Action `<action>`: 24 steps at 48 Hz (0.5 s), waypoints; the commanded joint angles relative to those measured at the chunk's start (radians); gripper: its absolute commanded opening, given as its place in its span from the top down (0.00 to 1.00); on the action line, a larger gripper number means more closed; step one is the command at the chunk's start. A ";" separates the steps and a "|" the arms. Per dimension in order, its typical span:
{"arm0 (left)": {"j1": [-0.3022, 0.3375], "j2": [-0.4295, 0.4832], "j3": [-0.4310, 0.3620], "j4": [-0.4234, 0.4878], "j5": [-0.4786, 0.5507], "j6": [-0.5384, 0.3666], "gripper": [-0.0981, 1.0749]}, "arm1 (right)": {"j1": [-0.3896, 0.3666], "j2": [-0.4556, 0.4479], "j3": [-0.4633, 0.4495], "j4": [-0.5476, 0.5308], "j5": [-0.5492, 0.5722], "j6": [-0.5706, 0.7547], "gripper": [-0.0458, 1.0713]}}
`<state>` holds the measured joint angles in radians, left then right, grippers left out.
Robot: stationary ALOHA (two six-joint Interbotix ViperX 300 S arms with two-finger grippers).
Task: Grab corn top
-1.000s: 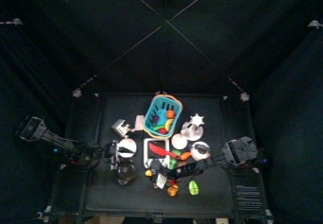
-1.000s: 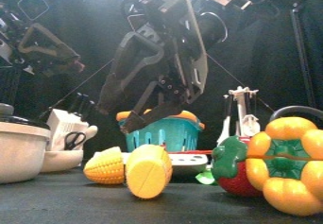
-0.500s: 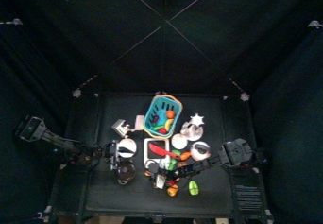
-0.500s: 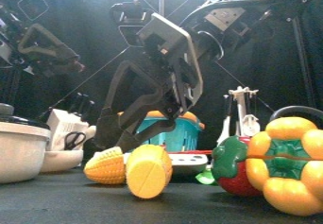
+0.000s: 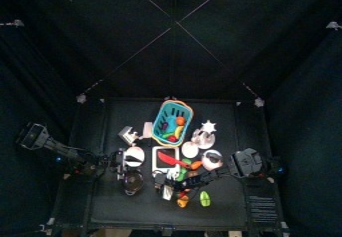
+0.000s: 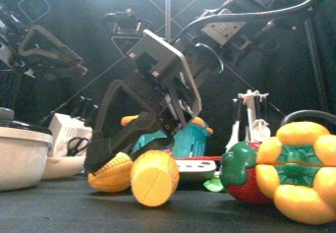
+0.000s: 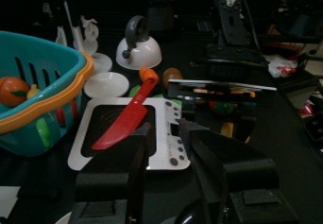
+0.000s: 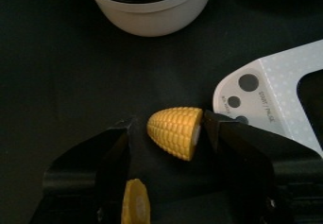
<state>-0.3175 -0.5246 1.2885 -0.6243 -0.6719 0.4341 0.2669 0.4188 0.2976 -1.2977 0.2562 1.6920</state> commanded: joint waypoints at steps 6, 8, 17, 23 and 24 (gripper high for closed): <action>0.002 -0.002 -0.011 0.002 -0.003 0.000 0.30 | -0.002 -0.014 -0.017 0.003 -0.002 -0.002 0.15; 0.002 -0.002 -0.009 0.002 -0.003 0.000 0.30 | -0.002 -0.012 -0.020 0.003 -0.002 -0.002 0.15; 0.002 0.000 -0.009 0.002 -0.005 0.000 0.30 | 0.000 -0.003 -0.021 0.003 -0.003 -0.002 0.15; 0.003 -0.002 -0.008 0.002 -0.003 0.000 0.30 | 0.003 0.002 -0.020 0.006 -0.003 -0.002 0.15; 0.002 0.000 -0.008 0.002 -0.003 0.000 0.30 | 0.003 0.002 -0.020 0.008 -0.003 -0.002 0.15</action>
<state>-0.3175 -0.5246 1.2901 -0.6243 -0.6719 0.4341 0.2700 0.4387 0.2930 -1.2947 0.2546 1.6889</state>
